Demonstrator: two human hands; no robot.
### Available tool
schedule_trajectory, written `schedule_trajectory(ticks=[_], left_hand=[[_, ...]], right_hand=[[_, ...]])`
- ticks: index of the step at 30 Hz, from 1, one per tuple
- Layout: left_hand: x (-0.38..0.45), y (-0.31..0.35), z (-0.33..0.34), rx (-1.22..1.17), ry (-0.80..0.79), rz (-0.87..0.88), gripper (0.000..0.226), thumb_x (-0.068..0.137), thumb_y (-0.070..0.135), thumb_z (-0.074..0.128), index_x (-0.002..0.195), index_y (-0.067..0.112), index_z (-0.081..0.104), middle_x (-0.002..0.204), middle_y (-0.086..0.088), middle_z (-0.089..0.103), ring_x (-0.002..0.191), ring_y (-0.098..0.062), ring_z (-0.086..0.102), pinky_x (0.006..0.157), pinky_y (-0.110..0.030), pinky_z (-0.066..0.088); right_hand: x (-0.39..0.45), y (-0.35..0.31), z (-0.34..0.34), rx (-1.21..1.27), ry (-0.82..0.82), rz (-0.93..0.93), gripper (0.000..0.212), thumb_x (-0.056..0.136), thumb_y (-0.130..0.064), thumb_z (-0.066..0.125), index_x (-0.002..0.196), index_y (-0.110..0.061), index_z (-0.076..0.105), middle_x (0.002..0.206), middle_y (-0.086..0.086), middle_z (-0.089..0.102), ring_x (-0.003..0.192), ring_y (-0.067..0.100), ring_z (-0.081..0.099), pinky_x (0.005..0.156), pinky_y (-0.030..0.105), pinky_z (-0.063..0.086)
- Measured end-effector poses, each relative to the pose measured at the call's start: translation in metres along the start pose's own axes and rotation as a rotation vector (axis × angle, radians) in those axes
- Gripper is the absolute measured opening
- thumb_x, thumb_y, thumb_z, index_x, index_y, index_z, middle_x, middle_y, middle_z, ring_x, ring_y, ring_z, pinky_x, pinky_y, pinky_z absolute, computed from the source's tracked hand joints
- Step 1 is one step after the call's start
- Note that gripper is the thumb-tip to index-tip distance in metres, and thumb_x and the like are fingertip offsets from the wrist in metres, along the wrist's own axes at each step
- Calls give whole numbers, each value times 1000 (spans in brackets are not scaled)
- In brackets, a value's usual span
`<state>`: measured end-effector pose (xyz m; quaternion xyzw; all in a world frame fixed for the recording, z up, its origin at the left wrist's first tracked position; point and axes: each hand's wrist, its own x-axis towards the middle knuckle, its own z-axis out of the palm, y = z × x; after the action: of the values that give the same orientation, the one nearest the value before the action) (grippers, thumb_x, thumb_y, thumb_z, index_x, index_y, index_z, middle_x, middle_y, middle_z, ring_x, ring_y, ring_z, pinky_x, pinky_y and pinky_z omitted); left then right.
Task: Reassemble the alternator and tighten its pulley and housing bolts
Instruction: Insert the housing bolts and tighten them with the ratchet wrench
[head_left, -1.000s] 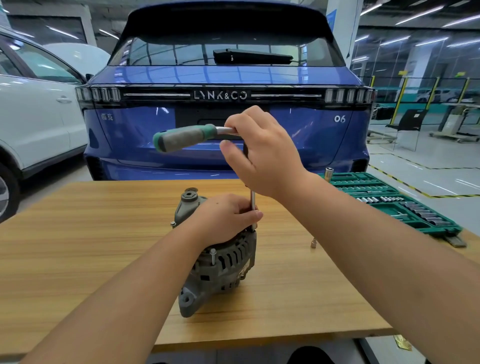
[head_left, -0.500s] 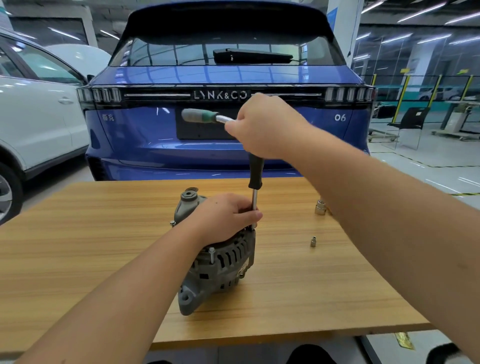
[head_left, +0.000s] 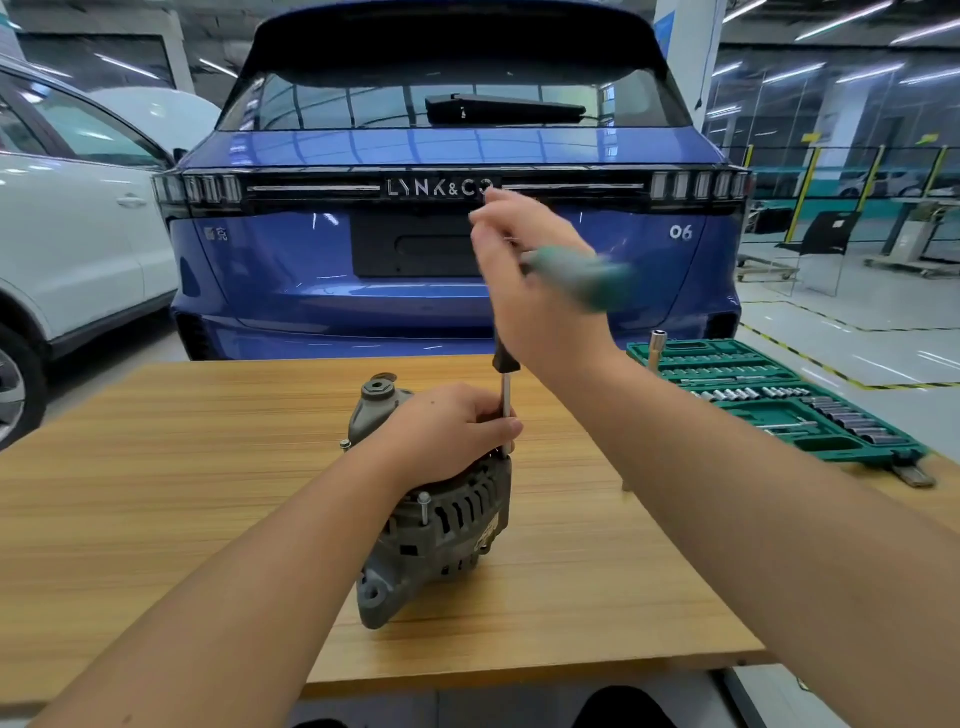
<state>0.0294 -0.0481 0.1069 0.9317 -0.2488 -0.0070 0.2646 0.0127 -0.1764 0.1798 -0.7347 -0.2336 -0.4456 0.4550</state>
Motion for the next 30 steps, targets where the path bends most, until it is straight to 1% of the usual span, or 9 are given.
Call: schedule_trajectory(ticks=[1, 3, 7, 14, 21, 25, 26, 28, 30], left_hand=[[0, 0, 0, 1, 2, 6, 24, 104, 50, 51, 101, 35, 69, 91, 11, 71, 84, -7, 66, 76, -32, 58], [0, 0, 0, -4, 1, 12, 23, 104, 50, 51, 100, 36, 69, 92, 12, 71, 85, -8, 66, 78, -33, 58], [0, 0, 0, -14, 5, 16, 22, 104, 49, 52, 101, 36, 69, 91, 11, 72, 85, -7, 67, 74, -28, 56], [0, -1, 1, 6, 21, 33, 24, 103, 51, 52, 94, 36, 68, 90, 11, 71, 84, -7, 65, 74, -30, 55], [1, -2, 2, 6, 19, 22, 24, 103, 52, 52, 96, 37, 69, 87, 10, 72, 82, -9, 67, 75, -34, 59], [1, -4, 1, -2, 14, 27, 20, 103, 52, 52, 96, 40, 68, 89, 14, 71, 83, -6, 67, 74, -30, 57], [1, -4, 1, -5, 10, 28, 20, 103, 52, 52, 97, 41, 68, 89, 14, 71, 83, -6, 67, 76, -31, 58], [0, -4, 1, -4, 11, 29, 21, 103, 52, 52, 98, 40, 69, 89, 14, 71, 83, -6, 67, 78, -35, 60], [0, -4, 1, -8, 17, 27, 22, 102, 52, 52, 97, 39, 69, 89, 12, 72, 84, -8, 68, 79, -37, 60]], right_hand=[[-2, 4, -1, -178, -46, -174, 20, 97, -6, 57, 110, -5, 73, 112, 0, 70, 110, 14, 61, 96, 29, 49], [-1, 8, -1, -364, -122, -276, 23, 97, -5, 56, 113, -3, 73, 107, 8, 71, 100, 28, 62, 84, 41, 52], [4, 7, 1, -414, -198, -269, 21, 97, -13, 56, 109, -5, 70, 94, 7, 64, 80, 25, 55, 64, 42, 49], [-4, 7, -6, -285, -244, -180, 45, 99, -33, 37, 125, -9, 64, 109, 3, 58, 88, 13, 50, 68, 30, 40], [2, -4, -13, -390, -305, -168, 31, 107, -33, 44, 115, -16, 69, 99, 0, 59, 85, 19, 54, 66, 32, 41], [49, -25, -12, -755, -584, 147, 33, 100, -37, 46, 74, -18, 52, 68, -1, 53, 59, 20, 50, 50, 29, 34], [59, -28, -12, -680, -642, 296, 27, 98, -30, 50, 74, -17, 51, 66, 0, 58, 55, 18, 56, 49, 29, 41], [68, -27, -17, -219, -687, 671, 8, 95, -17, 54, 90, -13, 58, 67, 0, 70, 65, 16, 73, 69, 34, 56], [61, -22, -23, 267, -622, 949, 12, 95, -16, 55, 107, -12, 58, 69, -2, 72, 79, 22, 77, 85, 45, 51]])
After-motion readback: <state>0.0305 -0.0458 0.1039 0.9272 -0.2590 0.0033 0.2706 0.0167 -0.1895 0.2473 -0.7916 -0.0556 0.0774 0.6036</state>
